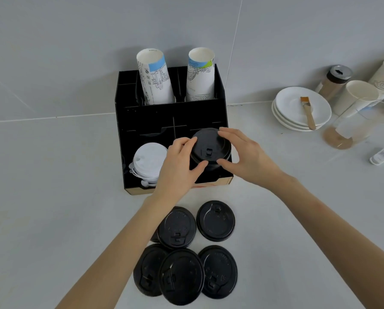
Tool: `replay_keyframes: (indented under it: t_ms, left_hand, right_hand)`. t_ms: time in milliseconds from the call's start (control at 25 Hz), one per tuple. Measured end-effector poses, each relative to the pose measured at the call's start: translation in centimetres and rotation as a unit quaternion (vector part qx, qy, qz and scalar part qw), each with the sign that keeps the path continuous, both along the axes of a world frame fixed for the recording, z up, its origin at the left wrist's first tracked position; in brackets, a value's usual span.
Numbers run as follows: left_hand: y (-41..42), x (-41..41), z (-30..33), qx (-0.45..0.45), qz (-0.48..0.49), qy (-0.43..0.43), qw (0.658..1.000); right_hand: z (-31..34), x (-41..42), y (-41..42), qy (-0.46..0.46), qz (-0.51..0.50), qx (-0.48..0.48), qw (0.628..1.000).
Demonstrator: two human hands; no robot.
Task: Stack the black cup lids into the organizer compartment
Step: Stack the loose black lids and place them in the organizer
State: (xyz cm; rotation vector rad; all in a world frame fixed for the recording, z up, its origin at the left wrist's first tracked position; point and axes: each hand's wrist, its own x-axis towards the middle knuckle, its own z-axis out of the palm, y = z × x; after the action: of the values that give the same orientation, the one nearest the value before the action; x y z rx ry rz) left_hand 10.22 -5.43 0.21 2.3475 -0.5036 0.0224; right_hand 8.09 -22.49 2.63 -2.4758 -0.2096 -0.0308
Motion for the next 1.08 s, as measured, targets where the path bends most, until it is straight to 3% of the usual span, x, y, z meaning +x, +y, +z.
replay_keyframes:
  t_ms: [280,560,880,1080]
  left_hand:
    - [-0.2,2.1,-0.2,-0.006,-0.01,0.053,0.999]
    - [-0.3,3.0,-0.1,0.031,-0.082,0.045,0.995]
    - [-2.3,2.3,-0.2,0.007,0.062,-0.001,0.998]
    - [-2.9,1.5,-0.6,-0.005,0.065,0.002,0.998]
  right_hand:
    - [0.8,2.7,-1.8,0.025,0.078,-0.013,0.997]
    - [1.0,3.8,-2.5,0.044,0.142,-0.043,0.988]
    - [-0.4,3.1,-2.0,-0.003,0.048,-0.029,0.998]
    - [-0.5,3.2,-2.4,0.007,0.044,-0.031,0.999]
